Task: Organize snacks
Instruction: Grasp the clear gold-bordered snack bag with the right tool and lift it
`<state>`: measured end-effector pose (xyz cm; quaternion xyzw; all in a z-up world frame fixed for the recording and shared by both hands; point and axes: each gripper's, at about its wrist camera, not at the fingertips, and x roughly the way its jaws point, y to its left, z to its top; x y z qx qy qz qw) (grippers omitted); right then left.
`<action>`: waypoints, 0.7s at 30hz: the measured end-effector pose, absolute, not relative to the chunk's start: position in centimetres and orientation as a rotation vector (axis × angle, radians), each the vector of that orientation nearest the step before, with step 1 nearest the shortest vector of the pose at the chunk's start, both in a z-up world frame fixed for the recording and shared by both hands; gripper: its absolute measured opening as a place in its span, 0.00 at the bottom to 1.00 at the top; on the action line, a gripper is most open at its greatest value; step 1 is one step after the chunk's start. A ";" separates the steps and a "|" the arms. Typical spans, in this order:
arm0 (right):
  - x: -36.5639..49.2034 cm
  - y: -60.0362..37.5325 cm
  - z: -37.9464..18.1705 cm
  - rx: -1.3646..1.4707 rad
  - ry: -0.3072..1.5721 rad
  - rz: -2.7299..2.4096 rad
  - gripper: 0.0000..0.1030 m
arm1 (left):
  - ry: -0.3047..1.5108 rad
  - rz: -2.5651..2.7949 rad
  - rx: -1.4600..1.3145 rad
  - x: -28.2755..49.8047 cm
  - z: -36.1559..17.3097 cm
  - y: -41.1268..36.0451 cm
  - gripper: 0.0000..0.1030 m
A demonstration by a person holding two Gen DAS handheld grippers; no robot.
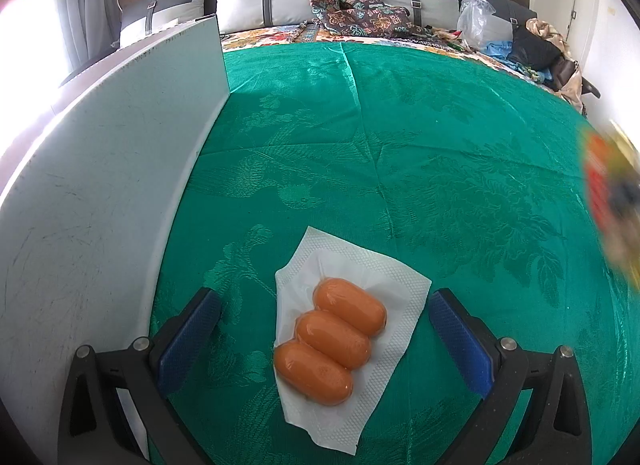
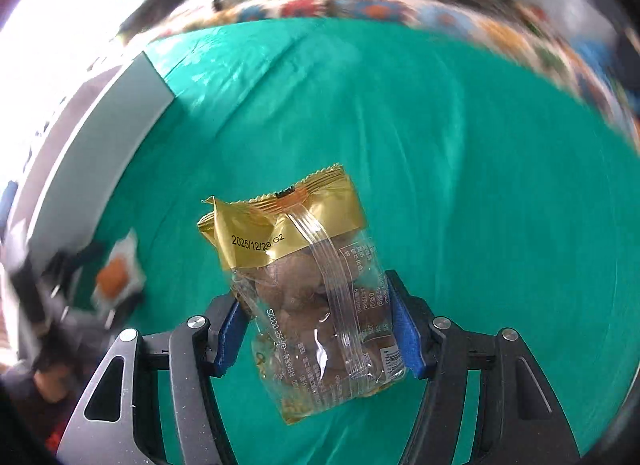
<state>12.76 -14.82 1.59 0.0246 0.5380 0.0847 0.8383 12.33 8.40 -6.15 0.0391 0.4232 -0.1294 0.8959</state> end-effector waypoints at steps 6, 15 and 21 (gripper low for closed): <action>3.9 -15.5 0.5 0.166 1.166 0.063 0.65 | 0.877 -0.268 0.081 12.3 -6.1 8.4 1.00; 4.8 -13.2 -2.4 0.023 1.051 -0.002 0.73 | 0.877 -0.268 0.081 12.3 -6.1 8.4 1.00; 5.9 -12.9 -4.2 -0.006 1.003 0.000 0.85 | 0.877 -0.269 0.080 12.3 -6.1 8.4 1.00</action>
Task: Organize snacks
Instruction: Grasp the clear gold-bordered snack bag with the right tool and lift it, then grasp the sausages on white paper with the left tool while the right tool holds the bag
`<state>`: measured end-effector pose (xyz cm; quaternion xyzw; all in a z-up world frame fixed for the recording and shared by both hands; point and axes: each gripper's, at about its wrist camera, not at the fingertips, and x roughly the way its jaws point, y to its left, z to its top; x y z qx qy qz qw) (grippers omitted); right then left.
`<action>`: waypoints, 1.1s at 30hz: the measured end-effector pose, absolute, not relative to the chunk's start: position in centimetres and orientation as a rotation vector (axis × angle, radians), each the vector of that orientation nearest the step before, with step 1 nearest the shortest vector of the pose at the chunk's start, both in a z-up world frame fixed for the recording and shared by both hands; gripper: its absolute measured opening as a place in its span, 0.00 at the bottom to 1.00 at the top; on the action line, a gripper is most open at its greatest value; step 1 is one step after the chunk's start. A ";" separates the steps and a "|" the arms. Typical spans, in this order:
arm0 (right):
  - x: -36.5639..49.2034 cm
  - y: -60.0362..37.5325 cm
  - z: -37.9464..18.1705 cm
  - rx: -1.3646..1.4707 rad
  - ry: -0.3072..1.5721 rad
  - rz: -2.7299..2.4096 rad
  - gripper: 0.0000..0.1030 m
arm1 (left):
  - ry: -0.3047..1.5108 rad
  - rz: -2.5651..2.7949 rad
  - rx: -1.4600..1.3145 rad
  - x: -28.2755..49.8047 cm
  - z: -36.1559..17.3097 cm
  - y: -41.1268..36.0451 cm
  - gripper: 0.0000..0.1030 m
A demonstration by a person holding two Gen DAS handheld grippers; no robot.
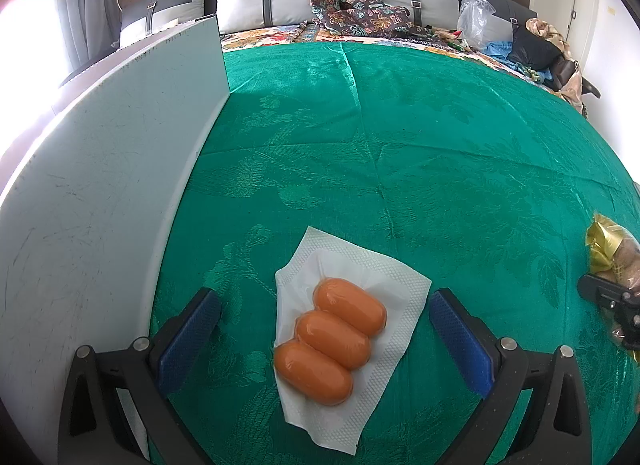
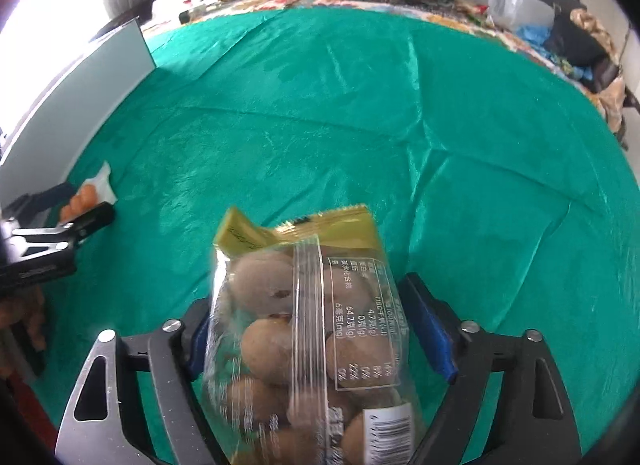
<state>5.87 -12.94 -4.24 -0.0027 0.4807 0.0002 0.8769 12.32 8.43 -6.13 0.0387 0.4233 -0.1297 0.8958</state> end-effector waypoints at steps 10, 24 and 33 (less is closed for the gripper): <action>5.3 -12.5 -5.0 -0.038 0.958 -0.003 0.91 | 0.877 -0.269 0.081 12.3 -6.1 8.5 1.00; 6.9 -12.5 -4.6 -0.012 1.094 -0.034 0.91 | 0.877 -0.269 0.080 12.3 -6.1 8.5 1.00; 6.7 -12.7 -2.4 0.071 1.102 0.011 0.90 | 0.877 -0.269 0.080 12.3 -6.1 8.4 1.00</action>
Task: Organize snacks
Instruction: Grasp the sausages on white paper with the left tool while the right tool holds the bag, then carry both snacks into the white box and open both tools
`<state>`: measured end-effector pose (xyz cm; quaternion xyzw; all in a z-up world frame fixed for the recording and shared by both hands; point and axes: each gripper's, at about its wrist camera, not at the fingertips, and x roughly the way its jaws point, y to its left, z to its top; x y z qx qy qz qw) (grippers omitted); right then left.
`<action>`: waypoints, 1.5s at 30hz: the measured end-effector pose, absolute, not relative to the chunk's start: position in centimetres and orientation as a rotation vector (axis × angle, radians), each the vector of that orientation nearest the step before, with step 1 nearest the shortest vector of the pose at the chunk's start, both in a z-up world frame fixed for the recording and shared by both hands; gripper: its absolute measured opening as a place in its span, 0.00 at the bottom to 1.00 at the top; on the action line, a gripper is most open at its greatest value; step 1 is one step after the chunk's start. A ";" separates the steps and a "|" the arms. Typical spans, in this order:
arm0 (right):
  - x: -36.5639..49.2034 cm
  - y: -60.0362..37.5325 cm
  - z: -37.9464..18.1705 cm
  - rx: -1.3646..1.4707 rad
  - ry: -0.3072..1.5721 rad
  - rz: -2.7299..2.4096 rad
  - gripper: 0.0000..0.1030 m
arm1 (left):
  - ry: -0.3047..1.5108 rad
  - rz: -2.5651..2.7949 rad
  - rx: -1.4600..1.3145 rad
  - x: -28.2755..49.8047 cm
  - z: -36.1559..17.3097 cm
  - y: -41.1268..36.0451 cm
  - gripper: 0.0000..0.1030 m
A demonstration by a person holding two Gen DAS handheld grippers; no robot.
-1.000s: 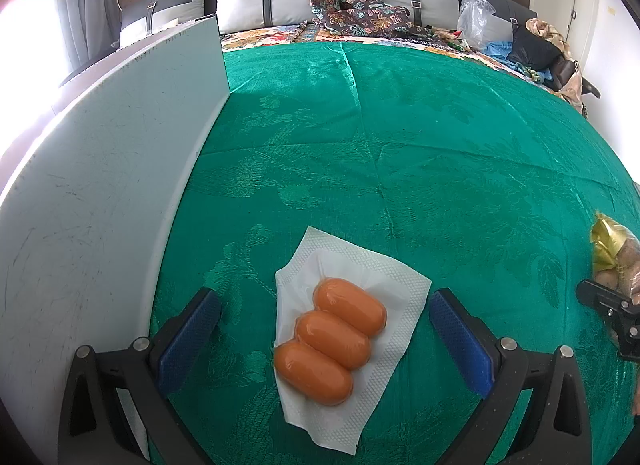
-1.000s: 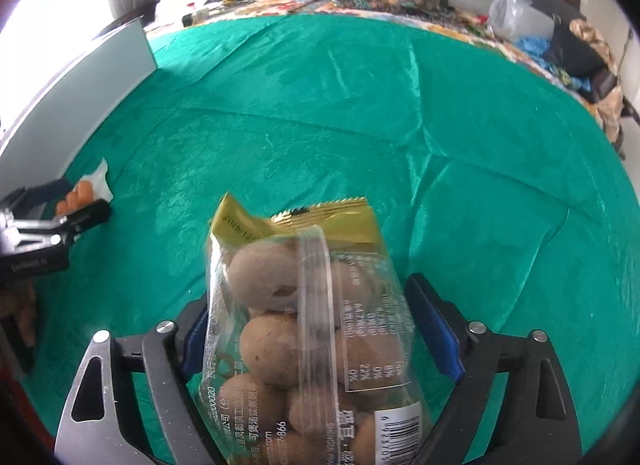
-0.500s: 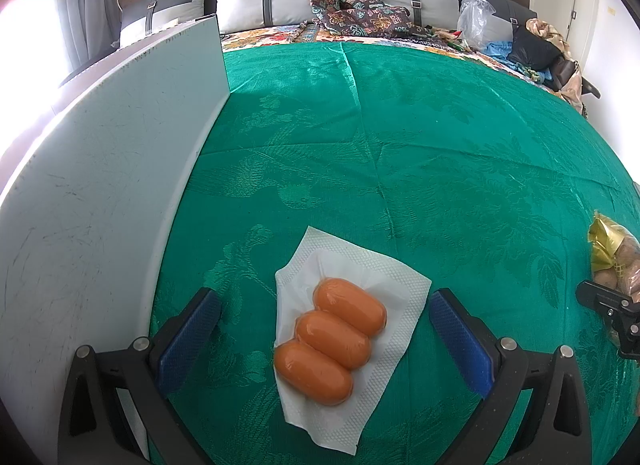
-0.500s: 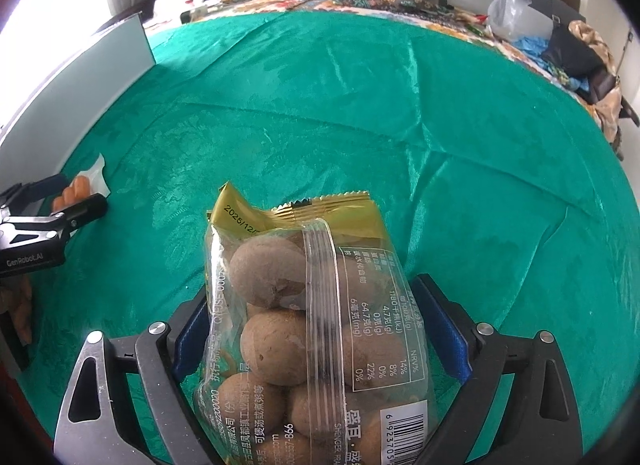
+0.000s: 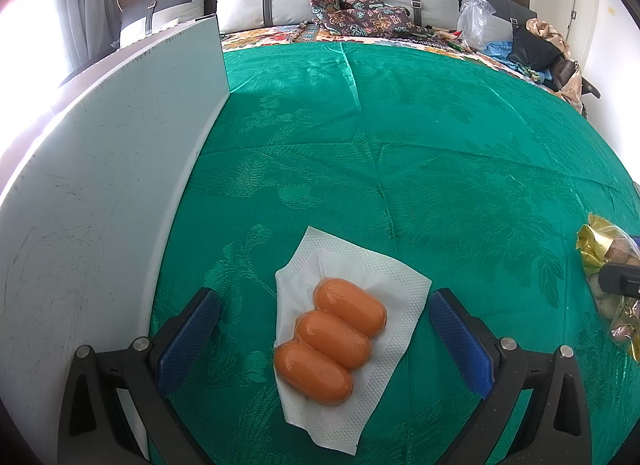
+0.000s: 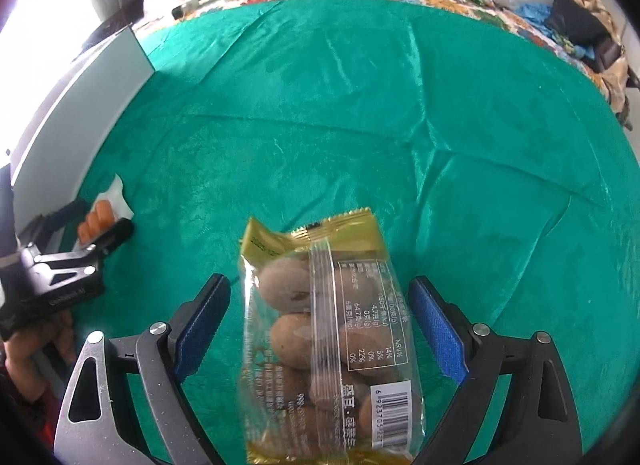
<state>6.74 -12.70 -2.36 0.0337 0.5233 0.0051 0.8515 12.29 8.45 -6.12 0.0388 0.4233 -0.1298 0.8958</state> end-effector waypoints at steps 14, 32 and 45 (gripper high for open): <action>5.8 -17.7 4.0 0.248 1.038 0.053 0.90 | 1.067 -0.433 0.200 12.8 -5.5 7.7 1.00; 5.5 -12.5 -0.8 0.040 1.339 0.087 0.90 | 1.015 -0.425 0.152 10.1 -4.0 8.2 0.63; 5.8 -14.7 -2.0 0.197 1.319 0.075 0.84 | 0.994 -0.458 -0.061 5.7 -1.3 8.4 0.63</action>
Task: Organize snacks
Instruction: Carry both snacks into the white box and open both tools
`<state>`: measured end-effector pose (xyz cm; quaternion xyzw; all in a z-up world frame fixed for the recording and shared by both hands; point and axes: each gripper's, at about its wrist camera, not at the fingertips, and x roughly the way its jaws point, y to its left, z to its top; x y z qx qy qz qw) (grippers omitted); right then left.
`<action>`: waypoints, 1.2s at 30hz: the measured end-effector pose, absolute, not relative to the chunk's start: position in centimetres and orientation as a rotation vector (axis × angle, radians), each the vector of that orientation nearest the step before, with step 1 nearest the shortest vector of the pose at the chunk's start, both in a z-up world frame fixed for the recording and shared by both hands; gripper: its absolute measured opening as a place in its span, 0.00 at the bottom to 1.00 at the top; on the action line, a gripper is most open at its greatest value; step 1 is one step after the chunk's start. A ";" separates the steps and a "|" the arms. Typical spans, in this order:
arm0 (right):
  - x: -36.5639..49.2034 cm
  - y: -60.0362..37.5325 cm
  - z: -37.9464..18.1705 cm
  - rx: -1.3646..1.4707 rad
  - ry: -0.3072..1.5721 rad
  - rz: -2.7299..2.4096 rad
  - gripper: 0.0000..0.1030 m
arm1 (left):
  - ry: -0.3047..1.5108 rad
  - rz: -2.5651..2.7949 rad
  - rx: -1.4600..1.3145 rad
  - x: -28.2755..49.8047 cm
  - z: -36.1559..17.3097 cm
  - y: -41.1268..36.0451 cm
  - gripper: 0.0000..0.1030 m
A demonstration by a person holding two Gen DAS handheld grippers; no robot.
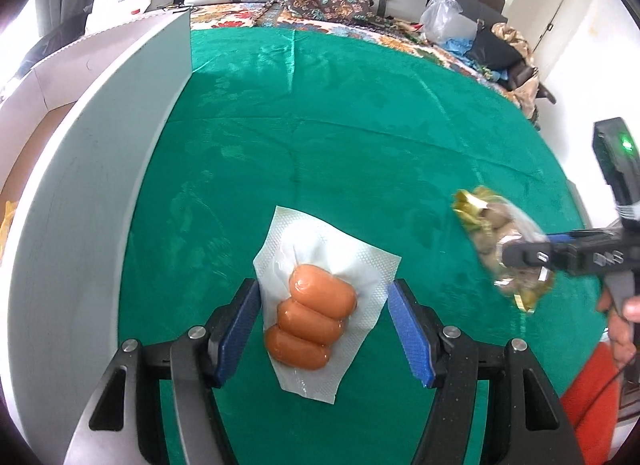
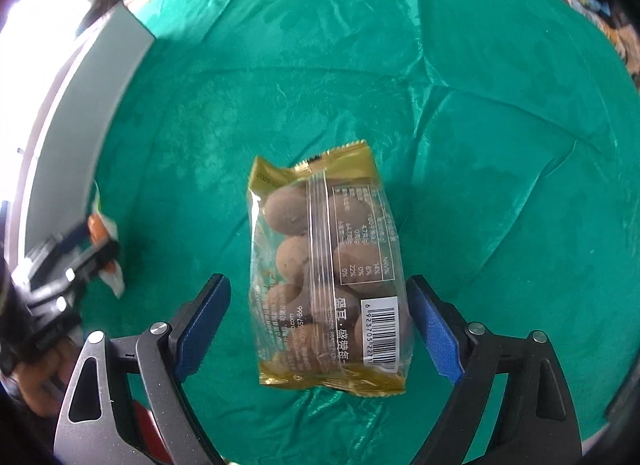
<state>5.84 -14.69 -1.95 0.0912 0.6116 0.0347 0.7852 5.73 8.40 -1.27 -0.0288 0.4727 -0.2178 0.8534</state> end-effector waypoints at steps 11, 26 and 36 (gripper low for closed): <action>3.9 -16.9 2.3 0.407 1.205 0.164 0.58 | 0.884 -0.517 -0.317 2.8 6.9 12.8 0.63; 6.3 8.2 15.6 0.325 1.017 0.708 0.59 | 0.853 -0.051 -0.351 2.8 9.4 37.1 0.55; 5.3 18.1 6.4 0.197 1.147 0.739 0.73 | 0.889 0.096 -0.305 -1.2 4.9 39.3 0.78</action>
